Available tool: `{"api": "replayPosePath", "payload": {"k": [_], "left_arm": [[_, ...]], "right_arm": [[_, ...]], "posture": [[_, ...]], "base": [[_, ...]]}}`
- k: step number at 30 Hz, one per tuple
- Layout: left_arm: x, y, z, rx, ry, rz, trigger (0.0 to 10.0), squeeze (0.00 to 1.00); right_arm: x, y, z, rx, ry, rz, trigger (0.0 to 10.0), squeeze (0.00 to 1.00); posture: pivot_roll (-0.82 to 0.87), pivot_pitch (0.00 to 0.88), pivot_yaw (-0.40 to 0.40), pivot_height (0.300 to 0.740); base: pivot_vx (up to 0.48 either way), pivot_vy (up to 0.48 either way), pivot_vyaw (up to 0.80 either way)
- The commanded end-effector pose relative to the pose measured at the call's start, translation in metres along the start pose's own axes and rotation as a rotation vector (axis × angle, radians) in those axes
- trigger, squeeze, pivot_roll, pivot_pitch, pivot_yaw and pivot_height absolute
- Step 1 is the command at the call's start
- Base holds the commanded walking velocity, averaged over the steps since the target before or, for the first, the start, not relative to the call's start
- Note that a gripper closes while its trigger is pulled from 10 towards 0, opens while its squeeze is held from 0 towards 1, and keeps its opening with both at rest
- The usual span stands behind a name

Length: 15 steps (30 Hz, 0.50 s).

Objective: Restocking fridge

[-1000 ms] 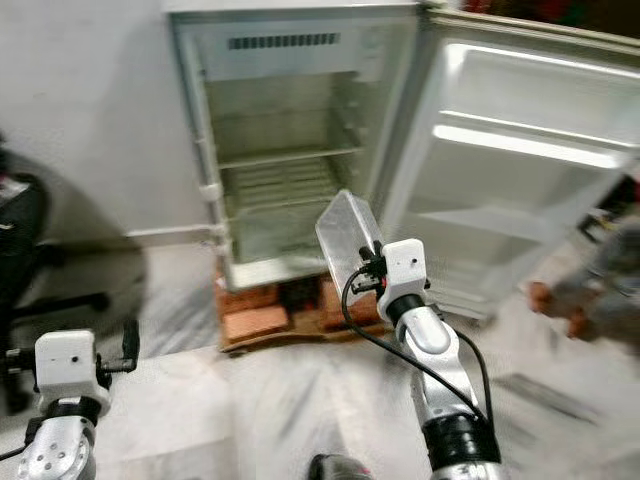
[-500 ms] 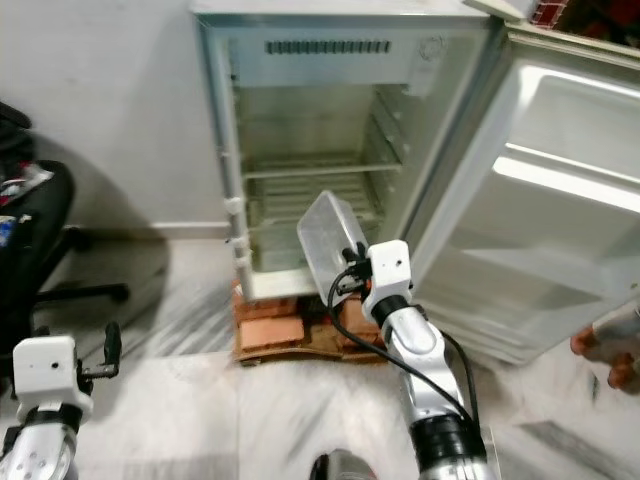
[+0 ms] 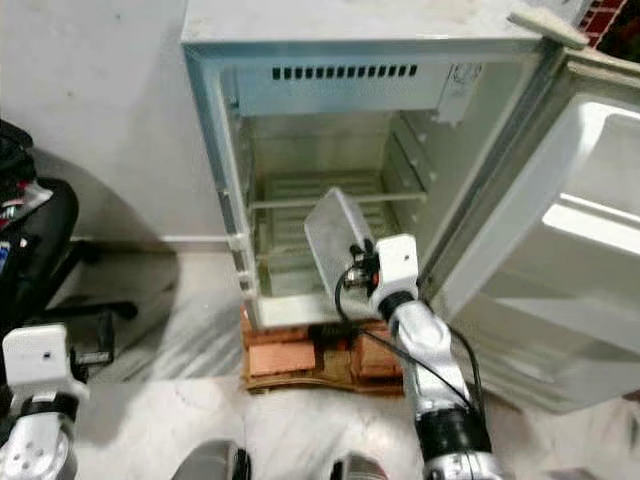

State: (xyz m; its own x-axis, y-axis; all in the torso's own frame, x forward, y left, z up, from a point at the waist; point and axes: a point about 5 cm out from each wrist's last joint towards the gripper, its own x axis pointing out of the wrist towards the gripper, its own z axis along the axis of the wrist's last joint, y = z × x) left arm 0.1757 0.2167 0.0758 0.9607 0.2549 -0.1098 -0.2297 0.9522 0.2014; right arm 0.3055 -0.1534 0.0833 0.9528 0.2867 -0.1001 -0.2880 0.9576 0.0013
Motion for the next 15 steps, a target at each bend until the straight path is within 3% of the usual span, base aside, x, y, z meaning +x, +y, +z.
{"api": "replayPosePath", "payload": {"k": [1,8,15], "left_arm": [[-0.0010,0.0004,-0.0005,0.011,0.007,-0.023,10.0,0.00],[-0.0006,-0.0025,-0.0002,0.002,0.008,-0.034,10.0,0.00],[-0.0019,0.0001,0.0011,0.000,0.003,-0.043,10.0,0.00]], "right_arm": [[-0.0011,0.0017,-0.0041,0.017,0.015,0.001,10.0,0.00],[0.0000,0.0024,-0.0033,0.011,0.012,0.000,10.0,0.00],[0.0009,-0.0015,-0.0005,0.004,0.004,-0.005,10.0,0.00]], "posture": [[0.12,0.121,-0.029,0.740],[0.11,0.124,-0.022,0.740],[0.11,0.125,-0.018,0.740]], "base": [[0.000,0.000,-0.80],[0.000,0.000,-0.52],[0.000,0.000,0.00]]}}
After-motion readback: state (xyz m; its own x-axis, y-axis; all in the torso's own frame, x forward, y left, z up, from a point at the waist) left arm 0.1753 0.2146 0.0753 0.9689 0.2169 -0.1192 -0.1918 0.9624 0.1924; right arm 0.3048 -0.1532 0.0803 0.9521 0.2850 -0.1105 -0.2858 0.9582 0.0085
